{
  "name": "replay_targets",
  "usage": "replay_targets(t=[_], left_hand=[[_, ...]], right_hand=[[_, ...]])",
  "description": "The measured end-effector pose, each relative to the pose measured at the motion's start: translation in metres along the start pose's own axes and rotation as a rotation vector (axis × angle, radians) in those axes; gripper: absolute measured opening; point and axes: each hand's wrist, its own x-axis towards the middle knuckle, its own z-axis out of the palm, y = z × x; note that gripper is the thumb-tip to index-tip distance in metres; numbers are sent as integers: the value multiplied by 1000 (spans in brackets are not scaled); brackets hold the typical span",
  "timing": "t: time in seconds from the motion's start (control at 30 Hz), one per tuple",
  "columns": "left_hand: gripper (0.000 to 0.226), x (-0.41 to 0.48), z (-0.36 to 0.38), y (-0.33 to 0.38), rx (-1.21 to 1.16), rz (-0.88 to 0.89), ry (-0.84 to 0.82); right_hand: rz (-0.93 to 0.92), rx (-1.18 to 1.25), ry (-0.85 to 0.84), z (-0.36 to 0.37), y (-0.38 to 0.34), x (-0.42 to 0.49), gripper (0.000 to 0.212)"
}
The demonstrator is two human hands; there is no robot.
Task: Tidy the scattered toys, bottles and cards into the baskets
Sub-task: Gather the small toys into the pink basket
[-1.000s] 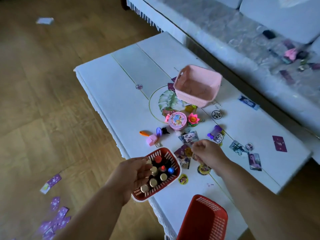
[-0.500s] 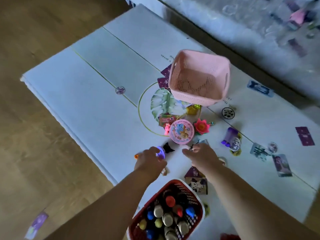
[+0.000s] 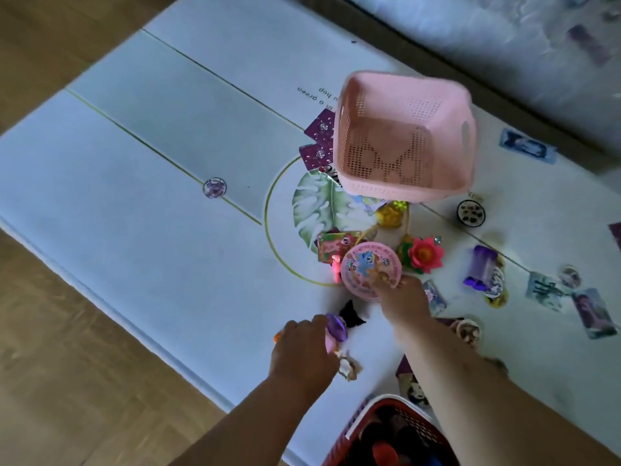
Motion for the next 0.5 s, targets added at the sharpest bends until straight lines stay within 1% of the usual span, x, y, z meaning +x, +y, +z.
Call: replay_targets(t=[0.03, 0.1, 0.17, 0.23, 0.3, 0.37, 0.4, 0.47, 0.5], left_hand=[[45, 0, -5, -2, -92, -29, 13], [50, 1, -15, -5, -266, -79, 46], [51, 1, -26, -7, -402, -125, 81], [53, 3, -38, -5, -505, -162, 106], [56, 2, -48, -2, -586, -183, 136], [44, 1, -55, 1, -628, -187, 177], [38, 2, -57, 2, -648, -190, 192], [34, 1, -63, 3, -681, -195, 212], [33, -1, -66, 5, -697, -197, 222]], right_hand=[[-34, 40, -22, -4, -5, -8, 31], [-88, 158, -63, -18, -22, -26, 22], [-142, 350, -90, -35, -47, -41, 16], [-149, 554, -87, -52, -75, -47, 9], [-70, 709, -66, -64, -104, -41, 9], [36, 816, -38, -72, -129, -25, 10], [70, 842, -29, -74, -137, -16, 14], [87, 855, -22, -76, -144, 0, 28], [84, 827, -18, -78, -144, 4, 29]])
